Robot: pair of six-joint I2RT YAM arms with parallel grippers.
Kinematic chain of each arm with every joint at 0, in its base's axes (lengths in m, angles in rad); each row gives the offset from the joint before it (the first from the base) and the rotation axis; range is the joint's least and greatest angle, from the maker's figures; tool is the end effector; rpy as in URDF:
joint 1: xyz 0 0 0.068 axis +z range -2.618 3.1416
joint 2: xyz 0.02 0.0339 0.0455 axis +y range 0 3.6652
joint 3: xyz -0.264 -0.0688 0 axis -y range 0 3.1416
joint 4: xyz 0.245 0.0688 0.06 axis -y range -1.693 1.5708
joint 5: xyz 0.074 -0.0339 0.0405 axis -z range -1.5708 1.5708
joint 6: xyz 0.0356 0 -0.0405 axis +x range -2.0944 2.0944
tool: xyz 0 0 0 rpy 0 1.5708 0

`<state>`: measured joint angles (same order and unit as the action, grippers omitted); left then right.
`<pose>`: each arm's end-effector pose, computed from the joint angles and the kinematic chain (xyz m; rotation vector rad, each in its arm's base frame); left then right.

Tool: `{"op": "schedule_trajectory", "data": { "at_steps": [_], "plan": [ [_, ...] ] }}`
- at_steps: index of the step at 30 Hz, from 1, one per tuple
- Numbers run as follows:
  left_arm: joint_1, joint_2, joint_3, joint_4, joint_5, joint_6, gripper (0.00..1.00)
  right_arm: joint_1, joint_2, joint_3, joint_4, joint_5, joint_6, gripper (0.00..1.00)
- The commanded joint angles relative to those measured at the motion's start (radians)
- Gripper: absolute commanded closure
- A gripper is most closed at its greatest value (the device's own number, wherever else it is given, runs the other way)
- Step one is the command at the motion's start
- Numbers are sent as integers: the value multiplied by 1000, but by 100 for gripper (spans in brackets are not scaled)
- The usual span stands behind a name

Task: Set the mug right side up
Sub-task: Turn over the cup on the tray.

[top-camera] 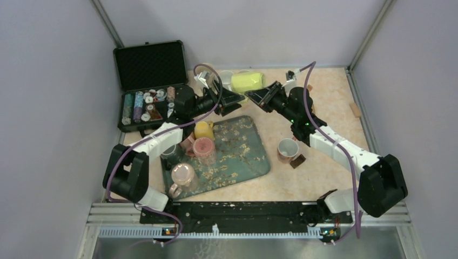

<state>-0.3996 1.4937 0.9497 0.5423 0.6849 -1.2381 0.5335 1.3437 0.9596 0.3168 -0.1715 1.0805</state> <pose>0.3062 -0.1538 0.3011 -0.1465 1.8906 -1.7376 0.2716 0.1675 0.3272 0.3507 1.7916 1.3368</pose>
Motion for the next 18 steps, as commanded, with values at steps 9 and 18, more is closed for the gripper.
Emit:
{"op": "schedule_trajectory", "data": {
  "at_steps": [9, 18],
  "plan": [
    [3, 62, -17, 369, 92, -228, 42, -9, -57, -29, 297, -60, 70, 100],
    [3, 75, -23, 447, 116, -279, 55, -9, -31, -26, 312, -82, 89, 100]
  ]
}}
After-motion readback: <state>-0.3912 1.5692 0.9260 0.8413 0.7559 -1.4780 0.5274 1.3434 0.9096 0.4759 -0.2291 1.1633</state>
